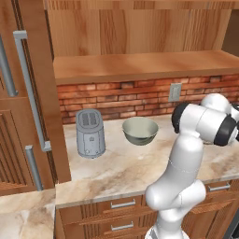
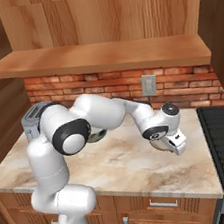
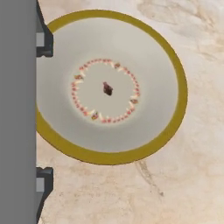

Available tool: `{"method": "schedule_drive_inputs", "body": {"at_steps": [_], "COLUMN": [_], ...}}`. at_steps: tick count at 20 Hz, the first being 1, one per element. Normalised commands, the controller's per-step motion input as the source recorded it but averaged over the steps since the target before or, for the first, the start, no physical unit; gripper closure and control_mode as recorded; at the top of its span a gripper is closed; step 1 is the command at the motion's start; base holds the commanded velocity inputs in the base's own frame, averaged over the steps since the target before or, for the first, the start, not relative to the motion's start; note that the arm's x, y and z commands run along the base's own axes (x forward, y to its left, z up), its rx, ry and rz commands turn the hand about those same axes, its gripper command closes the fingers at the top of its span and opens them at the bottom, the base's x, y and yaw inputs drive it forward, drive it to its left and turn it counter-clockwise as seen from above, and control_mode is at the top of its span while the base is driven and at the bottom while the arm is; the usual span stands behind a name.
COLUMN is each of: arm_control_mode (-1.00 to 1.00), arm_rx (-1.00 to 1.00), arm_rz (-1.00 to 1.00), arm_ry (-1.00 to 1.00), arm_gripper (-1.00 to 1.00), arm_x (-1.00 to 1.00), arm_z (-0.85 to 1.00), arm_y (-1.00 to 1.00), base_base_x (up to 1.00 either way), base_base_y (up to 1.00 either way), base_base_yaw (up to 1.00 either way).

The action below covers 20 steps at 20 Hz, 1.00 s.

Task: Pick up the bowls on the counter and stack them on top of one another in the open cabinet. Place the smaller bowl on top of the larger bowl.

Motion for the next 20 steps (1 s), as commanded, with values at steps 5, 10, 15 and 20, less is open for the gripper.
{"method": "schedule_drive_inputs", "body": {"at_steps": [5, 10, 15, 20], "arm_control_mode": [-1.00, -1.00, -1.00, -1.00], "arm_rx": [0.04, 0.05, 0.04, 0.03], "arm_rz": [0.00, 0.00, 0.00, -0.01], "arm_ry": [0.00, 0.00, -0.03, -0.11], "arm_gripper": [-1.00, -1.00, -1.00, -1.00], "arm_x": [0.29, 0.12, 0.00, 0.00], "arm_z": [-0.29, -0.27, -0.14, 0.00], "arm_y": [-0.06, -0.14, -0.15, -0.14], "base_base_x": [0.00, 0.00, 0.00, 0.00], "base_base_y": [0.00, 0.00, 0.00, 0.00], "base_base_yaw": [0.00, 0.00, 0.00, 0.00]}}
